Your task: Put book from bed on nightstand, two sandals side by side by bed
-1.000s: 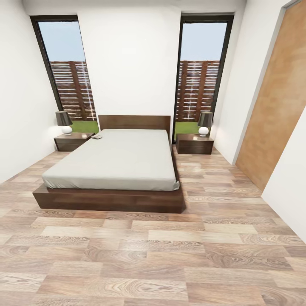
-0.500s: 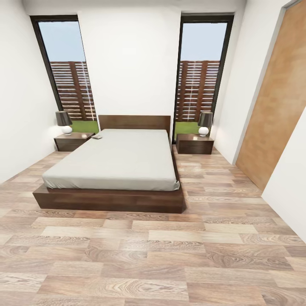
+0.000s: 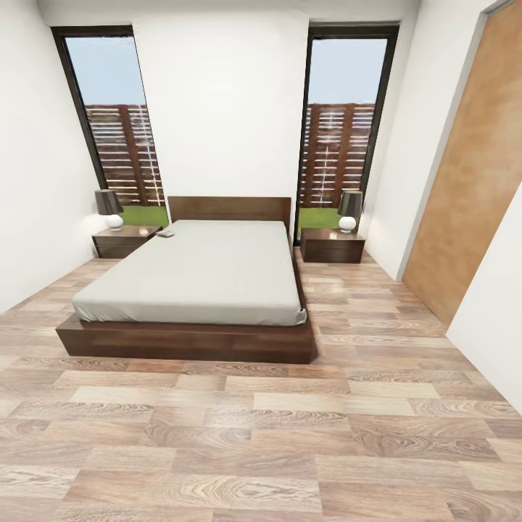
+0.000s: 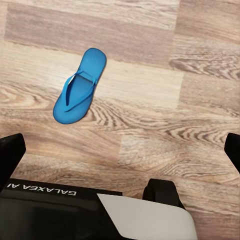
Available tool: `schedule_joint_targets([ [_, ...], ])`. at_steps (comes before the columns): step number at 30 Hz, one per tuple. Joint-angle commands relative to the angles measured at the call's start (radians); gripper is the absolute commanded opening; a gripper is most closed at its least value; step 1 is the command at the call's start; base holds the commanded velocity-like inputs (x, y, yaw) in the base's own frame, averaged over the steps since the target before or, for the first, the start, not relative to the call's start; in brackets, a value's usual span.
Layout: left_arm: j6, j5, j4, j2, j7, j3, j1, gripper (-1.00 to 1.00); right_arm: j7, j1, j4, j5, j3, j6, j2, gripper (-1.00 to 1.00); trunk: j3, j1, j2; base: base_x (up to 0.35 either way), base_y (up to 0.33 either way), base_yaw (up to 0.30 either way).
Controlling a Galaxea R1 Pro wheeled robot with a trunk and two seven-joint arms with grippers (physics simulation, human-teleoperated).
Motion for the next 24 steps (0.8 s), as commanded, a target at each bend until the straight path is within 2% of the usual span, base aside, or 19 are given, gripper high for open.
schedule_joint_targets([
  [1,-0.001,0.0,0.0,0.0,-0.002,0.0,0.0,1.0,-0.006,0.0,-0.002,0.001,0.008,0.008,-0.001,1.0,-0.001,0.0,-0.001,0.0,0.0,0.0],
  [24,-0.002,0.002,-0.002,0.001,-0.004,-0.001,0.0,1.0,-0.002,0.0,0.002,0.001,0.01,0.007,-0.001,1.0,-0.001,0.0,-0.001,0.0,0.0,0.0],
])
